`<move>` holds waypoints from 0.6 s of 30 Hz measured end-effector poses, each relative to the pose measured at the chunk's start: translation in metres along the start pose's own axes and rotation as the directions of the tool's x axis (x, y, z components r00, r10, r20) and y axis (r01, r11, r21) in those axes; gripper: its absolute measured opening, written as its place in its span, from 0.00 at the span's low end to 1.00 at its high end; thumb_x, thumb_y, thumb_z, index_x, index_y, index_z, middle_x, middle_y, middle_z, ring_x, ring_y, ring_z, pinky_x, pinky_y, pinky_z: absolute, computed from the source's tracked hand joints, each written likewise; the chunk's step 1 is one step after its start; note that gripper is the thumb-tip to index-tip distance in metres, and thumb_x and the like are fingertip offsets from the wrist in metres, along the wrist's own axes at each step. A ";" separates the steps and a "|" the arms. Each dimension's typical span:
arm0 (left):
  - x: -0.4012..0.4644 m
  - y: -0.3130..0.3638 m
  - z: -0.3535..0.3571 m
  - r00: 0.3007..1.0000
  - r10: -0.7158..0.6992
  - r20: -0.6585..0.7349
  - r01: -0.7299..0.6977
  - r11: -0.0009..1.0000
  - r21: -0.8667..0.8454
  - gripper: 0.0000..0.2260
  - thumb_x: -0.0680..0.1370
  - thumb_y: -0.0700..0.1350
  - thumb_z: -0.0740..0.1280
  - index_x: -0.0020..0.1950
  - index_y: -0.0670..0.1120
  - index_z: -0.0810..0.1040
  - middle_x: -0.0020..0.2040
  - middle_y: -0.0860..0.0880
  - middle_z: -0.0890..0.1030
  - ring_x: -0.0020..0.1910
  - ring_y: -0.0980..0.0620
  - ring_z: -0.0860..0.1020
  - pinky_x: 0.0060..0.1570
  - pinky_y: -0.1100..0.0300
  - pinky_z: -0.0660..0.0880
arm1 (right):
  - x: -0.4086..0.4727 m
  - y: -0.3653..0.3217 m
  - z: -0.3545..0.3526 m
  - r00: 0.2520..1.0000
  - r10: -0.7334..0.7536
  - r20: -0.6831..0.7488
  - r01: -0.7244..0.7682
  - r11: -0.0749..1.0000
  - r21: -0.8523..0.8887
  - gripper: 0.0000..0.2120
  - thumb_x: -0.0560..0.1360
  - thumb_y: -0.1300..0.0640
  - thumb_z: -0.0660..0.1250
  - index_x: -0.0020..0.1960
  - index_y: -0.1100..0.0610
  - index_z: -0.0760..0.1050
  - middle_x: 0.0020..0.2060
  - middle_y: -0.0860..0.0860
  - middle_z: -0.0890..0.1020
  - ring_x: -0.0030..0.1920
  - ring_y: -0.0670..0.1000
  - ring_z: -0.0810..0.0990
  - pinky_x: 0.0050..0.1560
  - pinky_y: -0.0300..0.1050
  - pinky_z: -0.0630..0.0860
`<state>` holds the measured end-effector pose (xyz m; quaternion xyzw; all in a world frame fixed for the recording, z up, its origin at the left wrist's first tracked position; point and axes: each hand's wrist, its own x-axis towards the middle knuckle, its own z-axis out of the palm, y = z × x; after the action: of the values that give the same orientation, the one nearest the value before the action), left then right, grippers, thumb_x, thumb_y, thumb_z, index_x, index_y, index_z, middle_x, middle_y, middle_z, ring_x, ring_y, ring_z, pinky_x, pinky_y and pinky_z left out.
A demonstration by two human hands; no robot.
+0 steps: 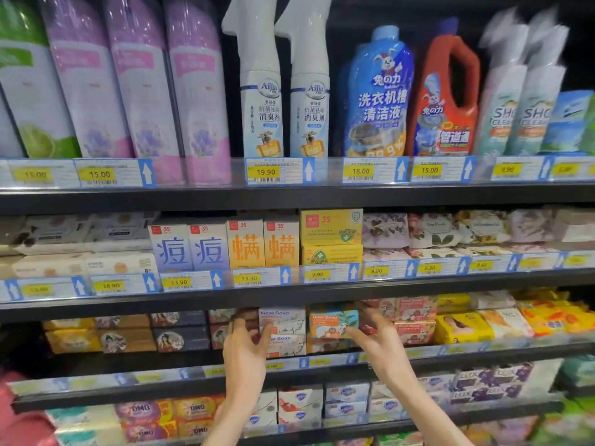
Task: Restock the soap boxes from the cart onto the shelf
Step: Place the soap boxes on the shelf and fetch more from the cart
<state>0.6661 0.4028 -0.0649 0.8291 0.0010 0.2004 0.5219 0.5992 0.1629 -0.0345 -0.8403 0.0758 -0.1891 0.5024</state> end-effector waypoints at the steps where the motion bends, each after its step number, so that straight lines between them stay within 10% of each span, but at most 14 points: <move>1: 0.000 0.001 -0.001 1.000 -0.003 0.002 0.003 1.000 0.004 0.21 0.76 0.54 0.73 0.62 0.43 0.73 0.50 0.53 0.77 0.50 0.48 0.83 0.50 0.49 0.83 | 0.001 0.002 0.003 1.000 -0.002 -0.015 0.001 0.999 -0.034 0.26 0.76 0.51 0.72 0.72 0.50 0.71 0.70 0.51 0.72 0.69 0.49 0.70 0.67 0.45 0.69; 11: -0.004 0.006 -0.001 0.998 -0.027 0.054 0.025 0.999 0.042 0.28 0.75 0.55 0.73 0.67 0.42 0.68 0.49 0.54 0.74 0.50 0.50 0.81 0.49 0.52 0.82 | -0.008 -0.010 0.021 0.981 -0.135 -0.142 0.110 0.979 -0.171 0.17 0.79 0.57 0.68 0.65 0.54 0.67 0.56 0.47 0.69 0.44 0.39 0.73 0.45 0.24 0.68; 18: -0.004 0.004 0.003 0.997 -0.052 0.051 0.048 0.996 0.068 0.32 0.75 0.57 0.73 0.70 0.41 0.66 0.58 0.43 0.79 0.53 0.45 0.81 0.54 0.49 0.81 | -0.003 -0.009 0.025 0.968 -0.176 -0.177 0.133 0.964 -0.231 0.18 0.79 0.55 0.68 0.66 0.57 0.67 0.58 0.49 0.68 0.53 0.46 0.71 0.48 0.29 0.65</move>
<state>0.6631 0.3973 -0.0635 0.8509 0.0146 0.1653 0.4984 0.6059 0.1890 -0.0377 -0.8707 0.0791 -0.3005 0.3812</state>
